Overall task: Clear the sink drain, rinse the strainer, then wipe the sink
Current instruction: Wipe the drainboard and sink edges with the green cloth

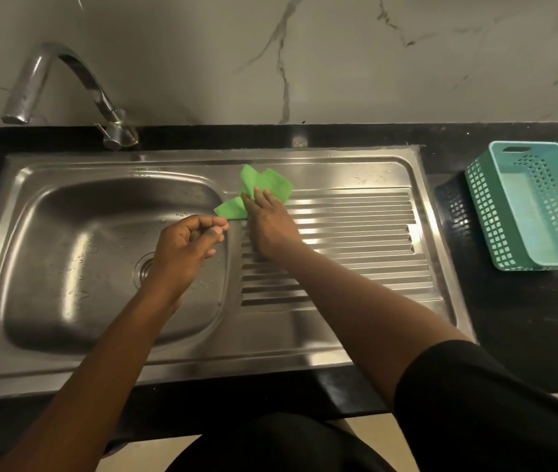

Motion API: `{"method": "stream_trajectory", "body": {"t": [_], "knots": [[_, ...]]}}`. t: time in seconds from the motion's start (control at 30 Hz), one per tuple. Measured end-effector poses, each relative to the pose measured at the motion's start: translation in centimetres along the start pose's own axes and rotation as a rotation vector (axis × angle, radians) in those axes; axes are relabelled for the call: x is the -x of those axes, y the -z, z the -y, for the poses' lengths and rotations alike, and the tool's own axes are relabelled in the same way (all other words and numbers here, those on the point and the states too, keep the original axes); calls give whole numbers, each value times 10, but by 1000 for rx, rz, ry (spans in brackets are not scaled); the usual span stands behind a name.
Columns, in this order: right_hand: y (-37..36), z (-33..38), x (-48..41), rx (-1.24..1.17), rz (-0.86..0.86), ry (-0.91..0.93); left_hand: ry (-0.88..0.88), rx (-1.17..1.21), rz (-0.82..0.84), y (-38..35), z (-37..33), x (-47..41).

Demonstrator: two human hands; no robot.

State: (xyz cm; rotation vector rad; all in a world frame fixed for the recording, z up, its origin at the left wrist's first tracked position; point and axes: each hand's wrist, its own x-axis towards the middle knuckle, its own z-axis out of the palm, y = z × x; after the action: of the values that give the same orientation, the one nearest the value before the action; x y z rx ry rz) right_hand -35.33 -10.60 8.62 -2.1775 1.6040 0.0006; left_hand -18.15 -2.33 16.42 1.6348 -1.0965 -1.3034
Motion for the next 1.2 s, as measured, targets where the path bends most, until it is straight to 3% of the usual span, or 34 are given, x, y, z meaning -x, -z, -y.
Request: {"method": "stream_trajectory", "body": {"t": [0.07,0.13,0.47,0.73,0.9,1.1,1.2], "knots": [[7,-30,9,61,16,130,4,10,6,-4,2,-1],[14,-62,21,90,0,120,4,19,8,-8,4,-2],[64,-229,68,182,-251,-511,1,38,11,-5,21,-9],[56,-181,-9,-76,-267,-732,-40,21,29,1,17,-20],[44,-115,-31,-33,-264,-608,-54,27,59,-4,9,-19],[11,-28,-45,-30,-175,-168,-79,44,65,-20,-1,-15],[7,-15,-53,-35,-139,-48,-91,43,59,-24,-2,-13]]}}
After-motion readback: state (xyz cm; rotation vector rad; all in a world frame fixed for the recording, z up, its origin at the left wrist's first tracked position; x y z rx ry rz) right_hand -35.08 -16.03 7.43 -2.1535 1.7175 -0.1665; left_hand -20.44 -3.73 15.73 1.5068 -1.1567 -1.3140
